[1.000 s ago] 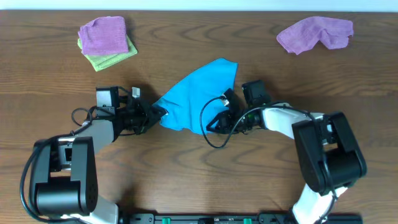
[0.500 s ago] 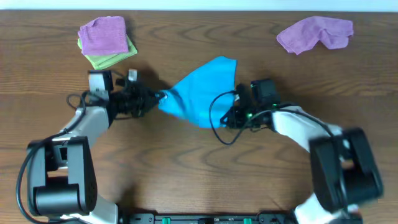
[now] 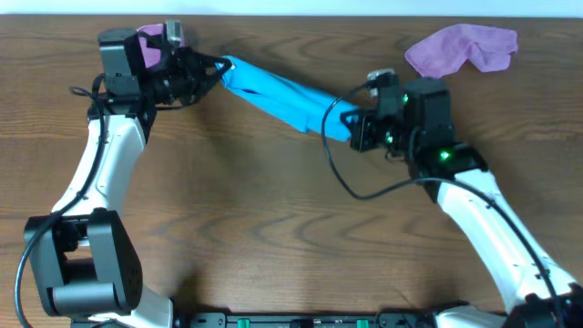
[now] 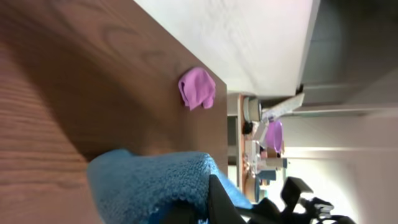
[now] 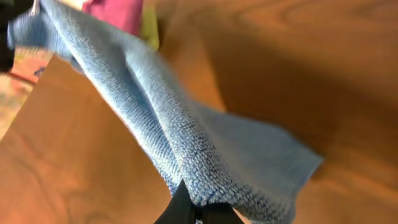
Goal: Fold the cloth
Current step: 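Lift the blue cloth with both grippers and stretch it apart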
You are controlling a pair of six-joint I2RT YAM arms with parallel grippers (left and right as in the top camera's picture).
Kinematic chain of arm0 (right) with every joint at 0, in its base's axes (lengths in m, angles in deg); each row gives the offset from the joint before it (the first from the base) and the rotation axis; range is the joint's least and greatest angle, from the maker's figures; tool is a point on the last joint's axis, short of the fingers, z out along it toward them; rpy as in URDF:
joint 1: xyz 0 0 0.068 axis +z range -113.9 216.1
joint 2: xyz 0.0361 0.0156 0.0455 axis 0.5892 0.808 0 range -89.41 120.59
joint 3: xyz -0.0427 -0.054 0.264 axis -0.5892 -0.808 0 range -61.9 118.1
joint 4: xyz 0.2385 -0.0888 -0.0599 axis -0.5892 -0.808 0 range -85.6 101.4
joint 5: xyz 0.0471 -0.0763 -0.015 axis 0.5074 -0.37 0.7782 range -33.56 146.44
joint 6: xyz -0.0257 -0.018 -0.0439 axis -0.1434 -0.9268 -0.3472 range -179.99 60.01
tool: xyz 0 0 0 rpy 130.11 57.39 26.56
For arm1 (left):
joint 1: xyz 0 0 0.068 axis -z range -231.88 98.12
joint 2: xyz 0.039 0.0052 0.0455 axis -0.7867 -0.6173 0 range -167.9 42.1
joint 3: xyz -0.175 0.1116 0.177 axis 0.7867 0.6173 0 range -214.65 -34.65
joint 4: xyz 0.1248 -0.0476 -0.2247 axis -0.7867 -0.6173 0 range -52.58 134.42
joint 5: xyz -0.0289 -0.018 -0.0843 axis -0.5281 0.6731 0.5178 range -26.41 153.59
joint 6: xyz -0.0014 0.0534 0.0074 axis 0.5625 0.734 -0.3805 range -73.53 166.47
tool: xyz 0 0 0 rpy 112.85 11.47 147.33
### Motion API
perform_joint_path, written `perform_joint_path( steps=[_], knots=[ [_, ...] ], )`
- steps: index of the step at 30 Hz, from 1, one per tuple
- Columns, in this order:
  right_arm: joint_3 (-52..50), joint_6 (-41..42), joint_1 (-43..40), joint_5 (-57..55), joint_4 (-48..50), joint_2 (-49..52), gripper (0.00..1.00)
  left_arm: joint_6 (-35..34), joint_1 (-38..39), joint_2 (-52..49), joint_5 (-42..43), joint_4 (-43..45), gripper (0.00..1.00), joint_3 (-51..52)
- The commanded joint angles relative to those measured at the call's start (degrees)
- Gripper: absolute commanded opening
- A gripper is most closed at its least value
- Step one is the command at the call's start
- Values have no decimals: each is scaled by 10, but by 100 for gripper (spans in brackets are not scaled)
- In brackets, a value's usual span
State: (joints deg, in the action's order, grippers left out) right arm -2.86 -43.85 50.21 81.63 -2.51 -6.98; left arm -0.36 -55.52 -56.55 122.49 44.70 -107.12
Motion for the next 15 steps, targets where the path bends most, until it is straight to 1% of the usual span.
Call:
perform_joint_path(
  steps=[1, 8, 12, 15],
  knots=[
    [41, -6, -16, -18, -4, 13, 1, -6, -2, 2, -26, 0, 6, -12],
    [84, -28, -29, -19, -23, 14, 1, -10, -5, 2, -20, 6, 6, -17],
    [86, -31, -32, -42, -7, 18, 1, -16, -5, 2, -43, 30, 6, -20],
    [88, -40, -36, -58, 30, 36, 1, -16, -2, 2, -72, 49, 6, -20]
  ],
)
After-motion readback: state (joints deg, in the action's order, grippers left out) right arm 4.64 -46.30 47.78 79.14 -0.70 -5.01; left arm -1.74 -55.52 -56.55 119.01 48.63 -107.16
